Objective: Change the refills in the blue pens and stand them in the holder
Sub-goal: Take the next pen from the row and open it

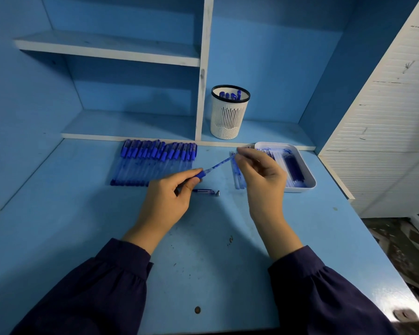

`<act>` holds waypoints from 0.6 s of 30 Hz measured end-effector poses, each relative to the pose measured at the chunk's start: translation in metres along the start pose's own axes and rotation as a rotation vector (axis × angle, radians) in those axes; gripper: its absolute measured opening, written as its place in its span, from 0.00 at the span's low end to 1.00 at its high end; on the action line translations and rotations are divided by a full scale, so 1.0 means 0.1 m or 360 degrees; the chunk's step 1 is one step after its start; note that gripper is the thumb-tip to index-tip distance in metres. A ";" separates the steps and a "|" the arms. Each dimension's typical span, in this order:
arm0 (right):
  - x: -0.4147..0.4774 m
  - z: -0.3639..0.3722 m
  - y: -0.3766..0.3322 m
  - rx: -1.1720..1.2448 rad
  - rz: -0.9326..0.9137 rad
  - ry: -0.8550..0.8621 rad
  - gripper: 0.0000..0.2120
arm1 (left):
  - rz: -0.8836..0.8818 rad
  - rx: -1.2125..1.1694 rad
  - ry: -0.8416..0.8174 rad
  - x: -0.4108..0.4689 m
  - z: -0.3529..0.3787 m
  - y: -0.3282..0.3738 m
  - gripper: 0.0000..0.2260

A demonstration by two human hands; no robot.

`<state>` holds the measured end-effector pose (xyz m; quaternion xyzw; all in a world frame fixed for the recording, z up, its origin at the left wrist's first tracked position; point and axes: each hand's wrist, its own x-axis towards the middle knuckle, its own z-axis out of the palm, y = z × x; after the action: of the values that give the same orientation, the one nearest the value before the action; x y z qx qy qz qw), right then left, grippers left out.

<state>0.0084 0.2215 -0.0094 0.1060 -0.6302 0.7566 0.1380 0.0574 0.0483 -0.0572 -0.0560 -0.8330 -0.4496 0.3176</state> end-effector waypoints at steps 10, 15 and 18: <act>0.45 -0.09 -0.02 0.0032 0.0201 0.0074 0.09 | 0.0056 0.0033 0.0022 0.05 0.02 -0.05 0.11; 0.78 -0.12 0.14 -0.0549 0.0411 -0.0478 0.14 | 0.0176 0.0114 0.0088 0.19 0.07 -0.09 0.13; 0.90 -0.09 0.25 -0.0859 0.0374 -0.0636 0.14 | 0.0210 0.0138 0.0119 0.26 0.10 -0.12 0.13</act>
<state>-0.0845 0.2326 -0.0043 0.1385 -0.8298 0.5380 -0.0529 0.0273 0.0444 -0.0546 -0.0801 -0.8336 -0.3930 0.3797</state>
